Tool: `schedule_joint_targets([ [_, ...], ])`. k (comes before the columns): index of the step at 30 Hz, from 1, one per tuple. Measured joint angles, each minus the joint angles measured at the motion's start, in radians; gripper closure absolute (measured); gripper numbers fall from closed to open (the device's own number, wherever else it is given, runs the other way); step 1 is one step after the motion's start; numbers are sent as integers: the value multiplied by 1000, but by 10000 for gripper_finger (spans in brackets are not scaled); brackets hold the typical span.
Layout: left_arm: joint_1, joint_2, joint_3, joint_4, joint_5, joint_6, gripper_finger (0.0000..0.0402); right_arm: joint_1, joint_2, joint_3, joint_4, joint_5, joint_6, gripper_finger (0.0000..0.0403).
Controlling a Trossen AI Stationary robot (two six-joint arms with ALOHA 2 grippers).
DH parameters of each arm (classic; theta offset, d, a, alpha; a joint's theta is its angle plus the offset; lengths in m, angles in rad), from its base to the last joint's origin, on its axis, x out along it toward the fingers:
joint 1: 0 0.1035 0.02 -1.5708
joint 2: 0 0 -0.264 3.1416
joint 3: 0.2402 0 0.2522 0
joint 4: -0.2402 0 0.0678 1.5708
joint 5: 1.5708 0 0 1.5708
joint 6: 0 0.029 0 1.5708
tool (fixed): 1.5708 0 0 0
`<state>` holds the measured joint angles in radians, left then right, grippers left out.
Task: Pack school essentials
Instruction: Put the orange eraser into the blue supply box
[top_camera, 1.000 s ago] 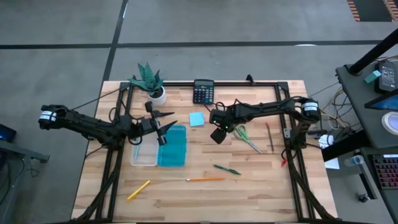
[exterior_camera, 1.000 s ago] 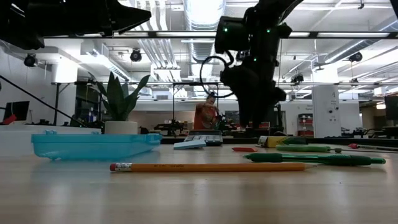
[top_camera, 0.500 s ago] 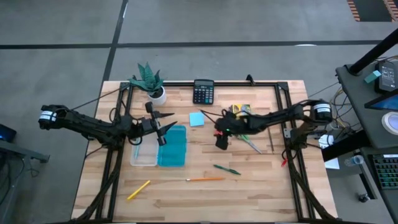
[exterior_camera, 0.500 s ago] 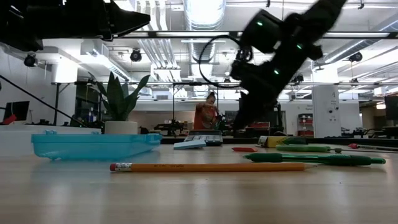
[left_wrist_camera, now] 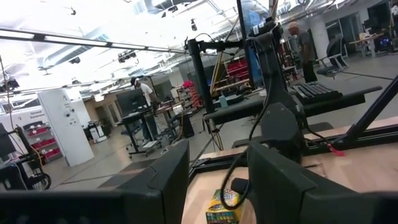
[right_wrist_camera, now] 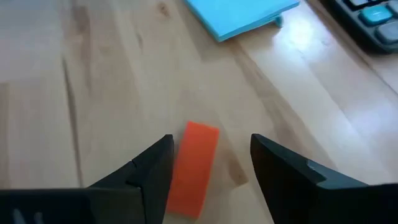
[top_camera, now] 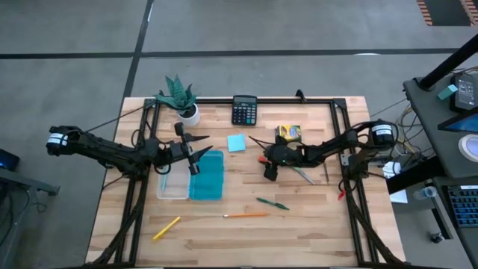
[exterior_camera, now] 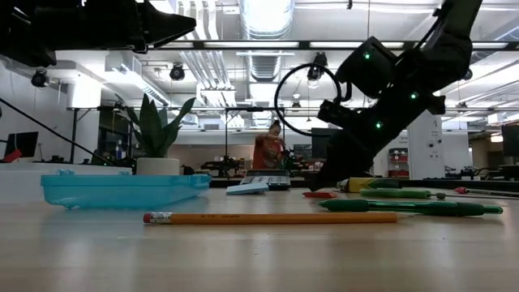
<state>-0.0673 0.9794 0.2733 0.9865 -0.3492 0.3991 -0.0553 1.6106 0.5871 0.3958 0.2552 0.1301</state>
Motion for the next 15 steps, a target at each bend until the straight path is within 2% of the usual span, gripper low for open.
schedule_joint_targets([
  [11, 0, 0, 0, 0, 0, 0, 256, 17, 61, -2, 26, -8, 56, 252],
  [15, 0, 0, 0, 0, 0, 0, 256, 17, 75, -1, 26, -13, 56, 288],
])
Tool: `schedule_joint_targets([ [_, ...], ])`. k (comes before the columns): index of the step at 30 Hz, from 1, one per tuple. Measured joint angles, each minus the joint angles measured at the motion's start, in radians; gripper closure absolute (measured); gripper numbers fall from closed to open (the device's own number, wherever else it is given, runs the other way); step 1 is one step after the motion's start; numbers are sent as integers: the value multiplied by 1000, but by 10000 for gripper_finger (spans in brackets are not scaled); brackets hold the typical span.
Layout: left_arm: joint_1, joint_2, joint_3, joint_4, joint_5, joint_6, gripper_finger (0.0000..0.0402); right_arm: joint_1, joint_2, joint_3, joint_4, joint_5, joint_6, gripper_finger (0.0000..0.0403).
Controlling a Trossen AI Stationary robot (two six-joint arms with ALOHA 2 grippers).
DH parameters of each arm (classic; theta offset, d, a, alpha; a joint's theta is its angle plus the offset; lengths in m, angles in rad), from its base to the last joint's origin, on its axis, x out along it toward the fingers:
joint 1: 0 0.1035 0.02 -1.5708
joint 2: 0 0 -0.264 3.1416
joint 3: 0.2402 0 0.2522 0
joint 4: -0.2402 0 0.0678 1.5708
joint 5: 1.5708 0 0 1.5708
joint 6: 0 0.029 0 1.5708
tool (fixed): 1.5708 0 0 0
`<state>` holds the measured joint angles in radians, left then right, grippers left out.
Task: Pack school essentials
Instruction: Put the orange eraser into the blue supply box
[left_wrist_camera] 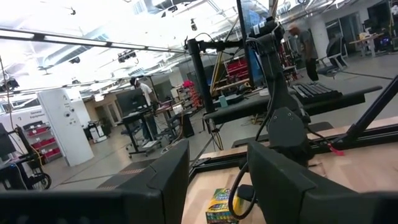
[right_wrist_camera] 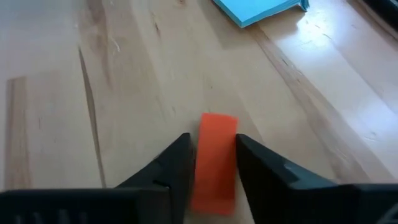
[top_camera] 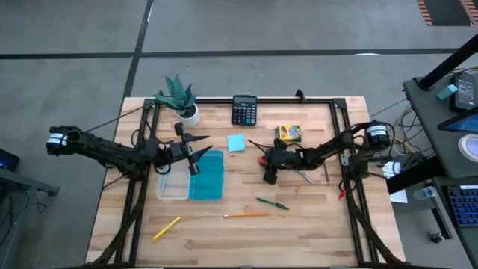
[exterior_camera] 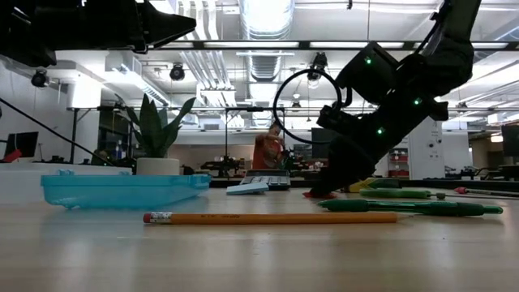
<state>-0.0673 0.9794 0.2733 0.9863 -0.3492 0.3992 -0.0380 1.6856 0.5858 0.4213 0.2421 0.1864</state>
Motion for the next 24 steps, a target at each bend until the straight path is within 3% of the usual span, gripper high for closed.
schedule_joint_targets([
  [7, 0, 0, 0, 0, 0, 0, 256, 0, 4, 0, -3, 0, -2, 358],
  [24, 0, 0, -1, 0, 0, 0, 256, 0, -49, -4, -6, 2, -1, 358],
])
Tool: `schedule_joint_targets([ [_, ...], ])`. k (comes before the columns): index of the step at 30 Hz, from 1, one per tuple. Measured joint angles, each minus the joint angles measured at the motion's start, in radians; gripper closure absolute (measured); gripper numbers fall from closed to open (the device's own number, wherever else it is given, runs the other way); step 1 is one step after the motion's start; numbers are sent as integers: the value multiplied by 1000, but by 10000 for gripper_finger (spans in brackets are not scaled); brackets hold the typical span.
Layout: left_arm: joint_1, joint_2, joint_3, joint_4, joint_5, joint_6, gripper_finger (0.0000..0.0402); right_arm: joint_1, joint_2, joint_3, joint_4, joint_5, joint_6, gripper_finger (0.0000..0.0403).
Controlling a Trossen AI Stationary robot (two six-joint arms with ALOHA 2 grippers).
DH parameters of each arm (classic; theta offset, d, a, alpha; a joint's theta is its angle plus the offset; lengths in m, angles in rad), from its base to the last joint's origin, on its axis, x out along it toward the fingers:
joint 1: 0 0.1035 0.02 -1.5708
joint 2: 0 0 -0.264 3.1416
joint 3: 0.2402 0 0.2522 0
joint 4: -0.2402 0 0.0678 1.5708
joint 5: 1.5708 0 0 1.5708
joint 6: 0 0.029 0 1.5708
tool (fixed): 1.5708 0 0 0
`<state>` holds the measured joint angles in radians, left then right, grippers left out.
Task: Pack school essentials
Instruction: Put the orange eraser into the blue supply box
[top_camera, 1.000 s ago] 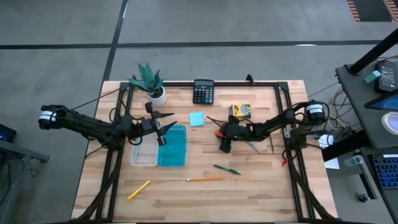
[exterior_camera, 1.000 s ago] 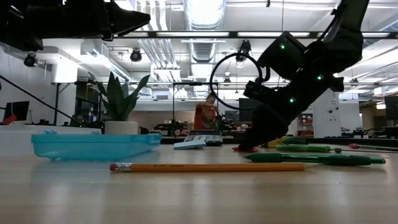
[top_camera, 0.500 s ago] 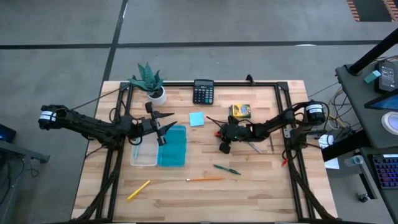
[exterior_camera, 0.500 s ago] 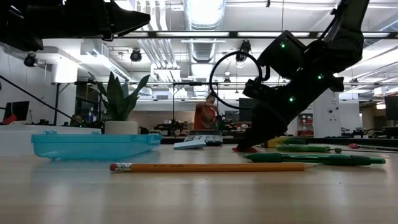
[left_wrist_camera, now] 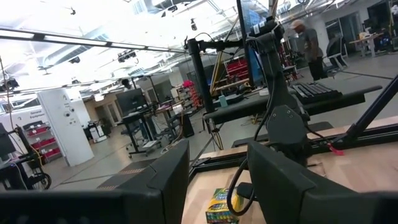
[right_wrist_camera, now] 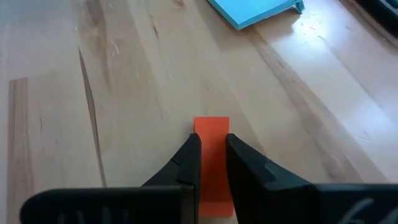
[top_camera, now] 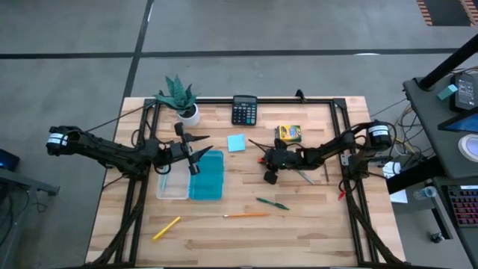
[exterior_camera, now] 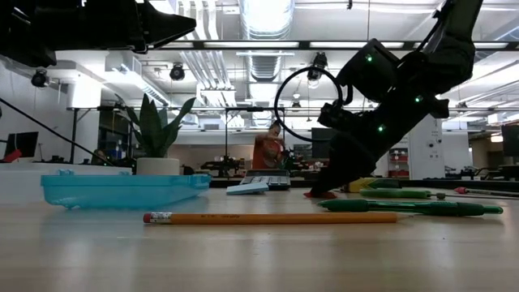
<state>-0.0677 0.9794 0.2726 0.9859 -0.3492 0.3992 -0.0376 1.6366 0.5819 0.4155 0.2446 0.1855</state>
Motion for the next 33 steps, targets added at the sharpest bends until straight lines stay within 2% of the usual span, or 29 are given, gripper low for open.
schedule_joint_targets([
  [20, 0, 0, 0, 0, 0, 0, 256, 7, -43, 16, -14, 2, 1, 358],
  [23, 0, -2, 0, 1, 0, 0, 256, 14, -43, 72, -44, -11, -16, 358],
  [29, 0, -15, 3, 6, 0, 0, 256, 15, -34, 257, -216, -46, -67, 358],
  [33, -1, -31, 3, 5, 0, -2, 256, 16, 0, 367, -249, -94, -86, 358],
])
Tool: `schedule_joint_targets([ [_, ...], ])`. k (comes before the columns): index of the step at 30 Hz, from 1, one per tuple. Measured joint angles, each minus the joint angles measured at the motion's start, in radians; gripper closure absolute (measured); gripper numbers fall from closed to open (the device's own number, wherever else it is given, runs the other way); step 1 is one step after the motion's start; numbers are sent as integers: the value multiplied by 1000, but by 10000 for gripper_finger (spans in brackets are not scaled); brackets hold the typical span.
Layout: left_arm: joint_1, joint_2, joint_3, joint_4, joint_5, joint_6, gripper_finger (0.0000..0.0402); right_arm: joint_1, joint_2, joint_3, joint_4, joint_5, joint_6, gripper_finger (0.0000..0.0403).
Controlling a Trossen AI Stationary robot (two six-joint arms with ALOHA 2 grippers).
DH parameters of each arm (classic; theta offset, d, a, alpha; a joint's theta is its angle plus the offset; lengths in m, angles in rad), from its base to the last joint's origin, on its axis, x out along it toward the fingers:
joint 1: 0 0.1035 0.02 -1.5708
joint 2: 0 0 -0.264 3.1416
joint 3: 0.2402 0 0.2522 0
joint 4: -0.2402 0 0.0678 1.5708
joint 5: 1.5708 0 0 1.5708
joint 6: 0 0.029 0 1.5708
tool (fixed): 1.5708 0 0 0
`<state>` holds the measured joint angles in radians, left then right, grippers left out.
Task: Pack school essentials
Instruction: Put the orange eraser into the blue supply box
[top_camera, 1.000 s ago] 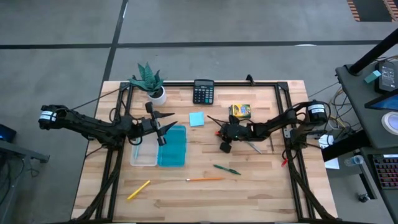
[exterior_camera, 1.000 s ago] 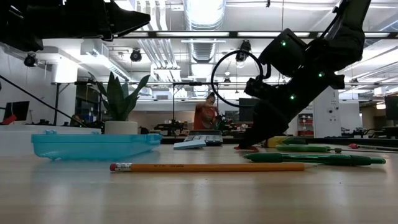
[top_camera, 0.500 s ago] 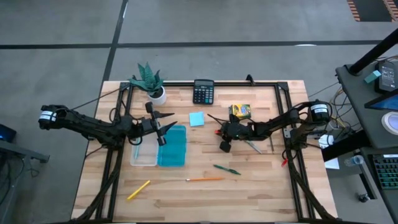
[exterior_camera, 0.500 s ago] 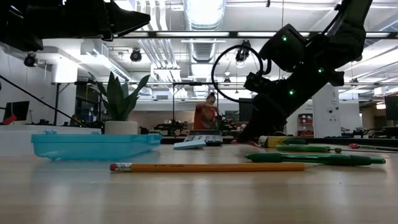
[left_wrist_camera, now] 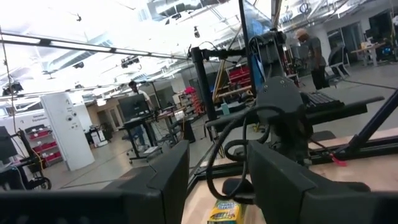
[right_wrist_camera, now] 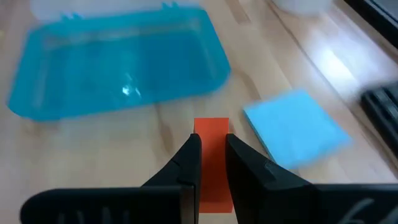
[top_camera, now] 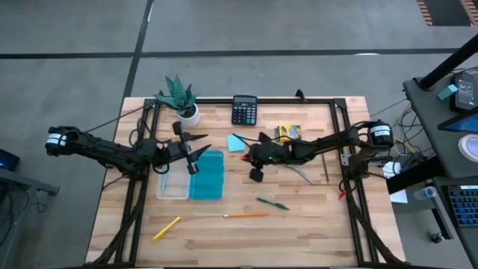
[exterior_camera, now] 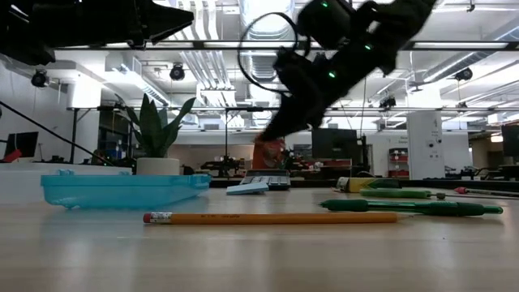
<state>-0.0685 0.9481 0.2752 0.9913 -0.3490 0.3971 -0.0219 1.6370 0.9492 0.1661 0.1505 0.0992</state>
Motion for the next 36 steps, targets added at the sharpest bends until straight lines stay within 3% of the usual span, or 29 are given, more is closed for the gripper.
schedule_joint_targets([
  [20, -26, -68, -5, -6, 1, -28, 256, 2, 481, 605, -8, -185, -209, 358],
  [36, -66, -150, -20, -7, 1, -27, 256, -14, 706, 932, -4, -268, -242, 358],
])
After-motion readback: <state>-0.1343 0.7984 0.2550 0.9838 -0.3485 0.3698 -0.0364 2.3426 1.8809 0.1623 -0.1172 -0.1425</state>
